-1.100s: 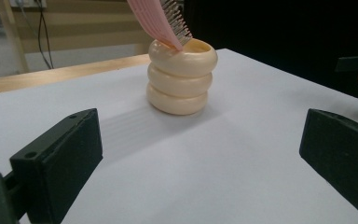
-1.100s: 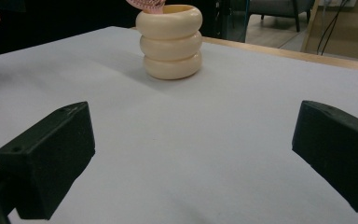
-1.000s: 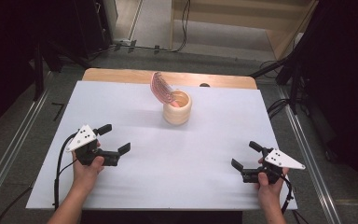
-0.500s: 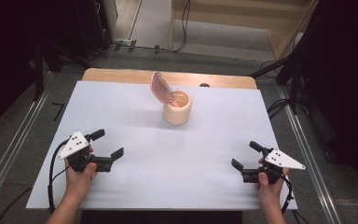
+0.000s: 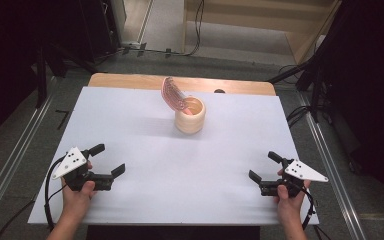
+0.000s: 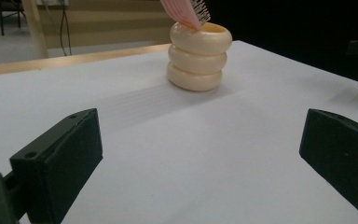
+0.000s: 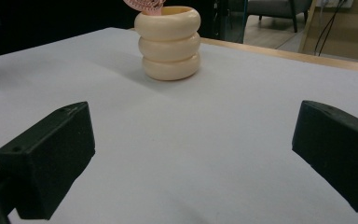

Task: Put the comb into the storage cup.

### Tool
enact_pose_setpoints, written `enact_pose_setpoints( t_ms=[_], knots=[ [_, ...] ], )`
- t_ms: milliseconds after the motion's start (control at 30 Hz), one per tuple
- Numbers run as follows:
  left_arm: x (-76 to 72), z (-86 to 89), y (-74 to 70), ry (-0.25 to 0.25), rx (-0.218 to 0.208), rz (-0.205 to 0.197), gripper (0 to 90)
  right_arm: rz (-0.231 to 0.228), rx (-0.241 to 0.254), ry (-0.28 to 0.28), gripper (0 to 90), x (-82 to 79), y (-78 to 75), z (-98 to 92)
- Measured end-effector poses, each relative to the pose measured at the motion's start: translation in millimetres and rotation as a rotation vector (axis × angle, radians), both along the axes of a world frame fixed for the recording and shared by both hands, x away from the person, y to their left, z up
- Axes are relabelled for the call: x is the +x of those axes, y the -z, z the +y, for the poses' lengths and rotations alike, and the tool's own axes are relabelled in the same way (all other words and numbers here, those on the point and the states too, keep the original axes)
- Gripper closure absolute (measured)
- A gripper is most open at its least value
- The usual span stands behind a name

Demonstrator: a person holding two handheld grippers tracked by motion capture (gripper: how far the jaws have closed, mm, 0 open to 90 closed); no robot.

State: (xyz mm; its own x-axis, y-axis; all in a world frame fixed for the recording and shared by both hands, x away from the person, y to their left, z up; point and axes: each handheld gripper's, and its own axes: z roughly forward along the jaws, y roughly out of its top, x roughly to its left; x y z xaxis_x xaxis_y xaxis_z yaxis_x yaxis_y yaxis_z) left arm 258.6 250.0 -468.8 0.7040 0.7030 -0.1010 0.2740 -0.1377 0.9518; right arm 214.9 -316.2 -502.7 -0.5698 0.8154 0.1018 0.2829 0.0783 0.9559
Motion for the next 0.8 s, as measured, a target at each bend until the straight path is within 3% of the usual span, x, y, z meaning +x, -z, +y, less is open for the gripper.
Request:
enact_pose_setpoints(
  t_ms=[133,500,800],
  knots=[
    [-4.8,8.3,3.5,-0.017,0.016,0.001,0.0,-0.001,0.003,0.002,0.0,-0.1,0.1,-0.2],
    [-16.2,31.1,4.9,-0.053,-0.008,0.002,0.0,-0.001,-0.002,0.001,0.0,0.7,0.2,1.1],
    [-21.8,43.3,7.9,-0.083,0.019,-0.005,0.0,-0.001,0.004,0.008,0.0,-0.5,-0.4,-1.7]
  ],
)
